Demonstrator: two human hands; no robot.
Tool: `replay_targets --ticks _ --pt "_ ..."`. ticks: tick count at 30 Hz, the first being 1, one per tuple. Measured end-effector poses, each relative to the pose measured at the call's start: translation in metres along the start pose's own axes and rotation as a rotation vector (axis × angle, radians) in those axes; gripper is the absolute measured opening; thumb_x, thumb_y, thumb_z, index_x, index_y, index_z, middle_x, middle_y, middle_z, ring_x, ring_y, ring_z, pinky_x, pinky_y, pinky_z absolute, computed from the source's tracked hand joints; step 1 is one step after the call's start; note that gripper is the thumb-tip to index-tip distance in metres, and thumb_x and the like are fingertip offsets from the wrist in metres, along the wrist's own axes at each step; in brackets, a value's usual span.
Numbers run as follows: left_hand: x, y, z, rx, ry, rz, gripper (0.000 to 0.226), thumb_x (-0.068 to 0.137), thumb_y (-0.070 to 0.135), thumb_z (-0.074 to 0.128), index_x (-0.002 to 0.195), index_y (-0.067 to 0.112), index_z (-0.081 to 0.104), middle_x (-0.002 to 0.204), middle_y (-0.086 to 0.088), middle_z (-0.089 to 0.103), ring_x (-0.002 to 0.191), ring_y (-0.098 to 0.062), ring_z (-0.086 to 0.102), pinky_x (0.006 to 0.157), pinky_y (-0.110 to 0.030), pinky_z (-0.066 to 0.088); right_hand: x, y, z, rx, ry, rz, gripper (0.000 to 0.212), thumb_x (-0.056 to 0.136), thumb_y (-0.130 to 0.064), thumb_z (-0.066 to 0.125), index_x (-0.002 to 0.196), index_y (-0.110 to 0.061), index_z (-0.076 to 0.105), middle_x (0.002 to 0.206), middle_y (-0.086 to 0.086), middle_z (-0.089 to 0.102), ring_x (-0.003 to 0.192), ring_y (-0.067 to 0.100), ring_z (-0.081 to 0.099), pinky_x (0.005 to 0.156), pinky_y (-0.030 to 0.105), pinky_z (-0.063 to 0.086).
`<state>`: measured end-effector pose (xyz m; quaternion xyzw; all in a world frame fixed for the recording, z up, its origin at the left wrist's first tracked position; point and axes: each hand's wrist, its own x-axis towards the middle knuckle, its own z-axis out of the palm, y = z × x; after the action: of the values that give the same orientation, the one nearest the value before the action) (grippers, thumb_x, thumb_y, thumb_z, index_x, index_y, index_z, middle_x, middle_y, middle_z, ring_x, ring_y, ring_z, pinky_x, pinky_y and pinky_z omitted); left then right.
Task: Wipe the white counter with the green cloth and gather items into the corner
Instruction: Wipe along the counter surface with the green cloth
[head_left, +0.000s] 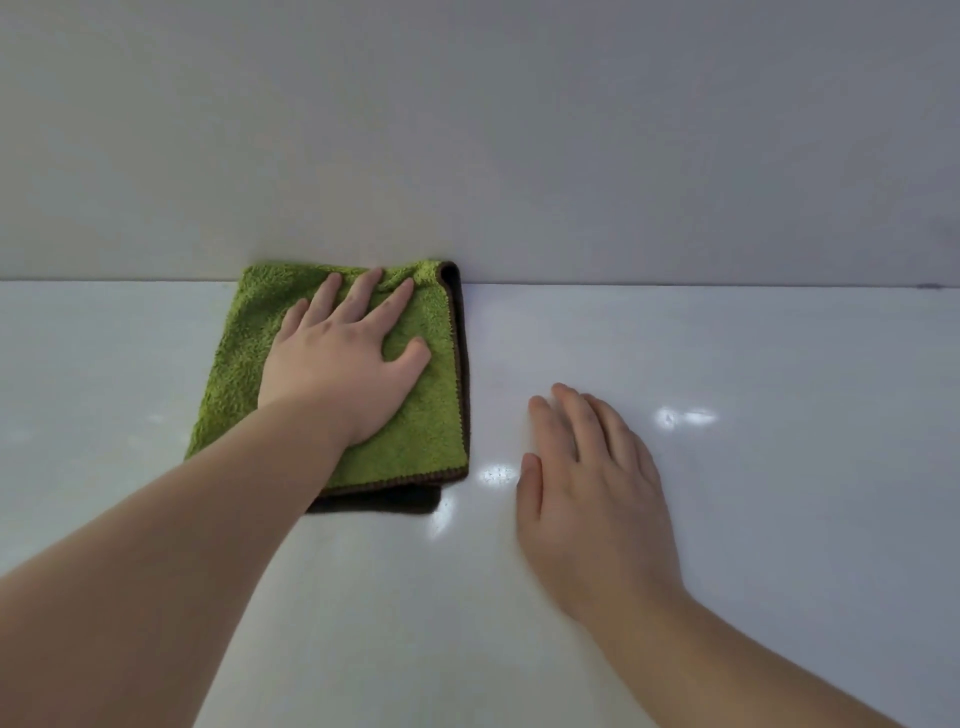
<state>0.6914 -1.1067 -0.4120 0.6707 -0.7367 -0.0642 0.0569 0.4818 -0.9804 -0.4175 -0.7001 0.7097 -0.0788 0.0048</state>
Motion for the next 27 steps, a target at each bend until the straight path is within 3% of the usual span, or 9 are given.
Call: replay_targets --ticks 14,21,27 --pt "-0.078 -0.007 0.003 -0.016 -0.002 0.011 0.072 0.086 0.072 0.008 0.155 0.052 0.006 0.167 0.017 0.001 0.154 -0.015 -0.004 0.125 -0.044 0.000 0.002 0.001 0.003 0.019 0.026 -0.033 0.050 0.094 -0.034 0.025 0.139 -0.021 0.042 0.150 0.001 0.039 0.137 0.023 0.031 0.111 0.040 0.027" --pt "-0.164 -0.027 0.000 -0.033 0.029 -0.041 0.070 0.086 0.072 0.010 0.154 0.054 0.008 0.167 0.018 0.003 0.154 -0.013 -0.003 0.125 -0.041 -0.001 -0.003 -0.007 -0.010 -0.099 -0.015 -0.082 0.051 0.101 -0.027 0.031 0.150 -0.019 0.027 0.159 0.005 0.023 0.145 0.025 0.019 0.118 0.039 0.015" --pt "-0.226 -0.038 -0.007 -0.054 0.016 -0.049 0.069 0.088 0.071 0.008 0.154 0.054 0.005 0.167 0.017 0.001 0.154 -0.013 -0.007 0.125 -0.041 -0.003 -0.033 -0.052 -0.006 0.086 -0.072 -0.119 0.050 0.102 -0.028 0.030 0.151 -0.020 0.027 0.162 0.001 0.015 0.148 0.020 0.012 0.117 0.035 0.013"
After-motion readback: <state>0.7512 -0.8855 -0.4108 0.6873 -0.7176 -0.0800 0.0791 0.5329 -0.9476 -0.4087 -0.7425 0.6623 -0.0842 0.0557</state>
